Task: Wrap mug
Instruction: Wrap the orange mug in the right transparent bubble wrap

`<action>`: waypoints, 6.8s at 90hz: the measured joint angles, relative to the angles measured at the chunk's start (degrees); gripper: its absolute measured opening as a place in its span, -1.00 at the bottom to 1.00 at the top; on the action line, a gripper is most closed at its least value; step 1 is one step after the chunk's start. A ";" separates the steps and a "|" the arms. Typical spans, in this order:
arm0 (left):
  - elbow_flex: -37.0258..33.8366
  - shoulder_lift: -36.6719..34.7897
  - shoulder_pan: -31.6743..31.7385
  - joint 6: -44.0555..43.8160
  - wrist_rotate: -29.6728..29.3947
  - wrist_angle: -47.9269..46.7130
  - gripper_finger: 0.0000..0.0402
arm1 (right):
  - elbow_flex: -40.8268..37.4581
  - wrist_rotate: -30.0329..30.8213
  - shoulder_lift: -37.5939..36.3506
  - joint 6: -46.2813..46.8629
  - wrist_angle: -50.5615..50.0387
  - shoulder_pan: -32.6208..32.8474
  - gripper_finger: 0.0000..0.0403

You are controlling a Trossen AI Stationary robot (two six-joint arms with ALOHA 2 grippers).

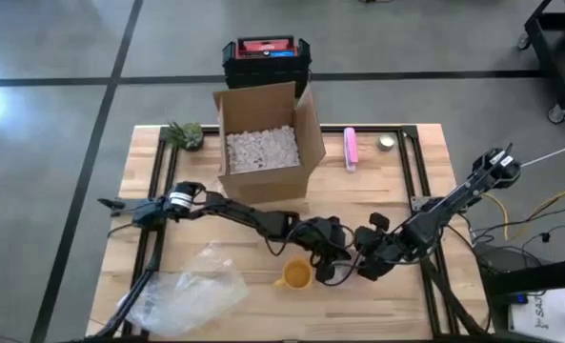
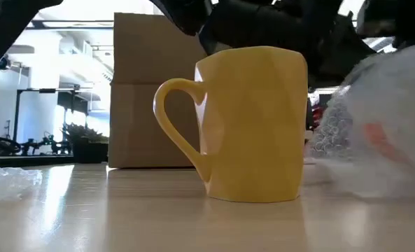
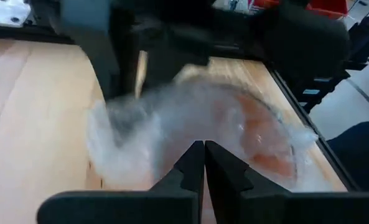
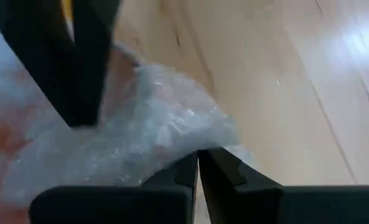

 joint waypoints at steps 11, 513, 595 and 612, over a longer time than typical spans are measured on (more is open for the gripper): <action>0.00 -0.73 0.00 0.09 -0.33 -1.12 -1.00 | 0.00 0.33 0.73 -0.32 -0.09 -0.02 -1.00; -0.85 -11.74 -5.76 4.72 -8.32 -20.59 -1.00 | -0.80 -0.64 5.69 -17.50 12.97 -1.43 -1.00; -11.11 -7.98 -3.30 3.43 -3.10 -1.64 -1.00 | 4.50 -0.16 5.68 -20.72 9.06 -1.44 -1.00; -11.69 -6.35 -3.01 2.69 -2.53 0.00 -1.00 | 7.45 -0.41 5.68 -21.77 6.57 -1.42 -1.00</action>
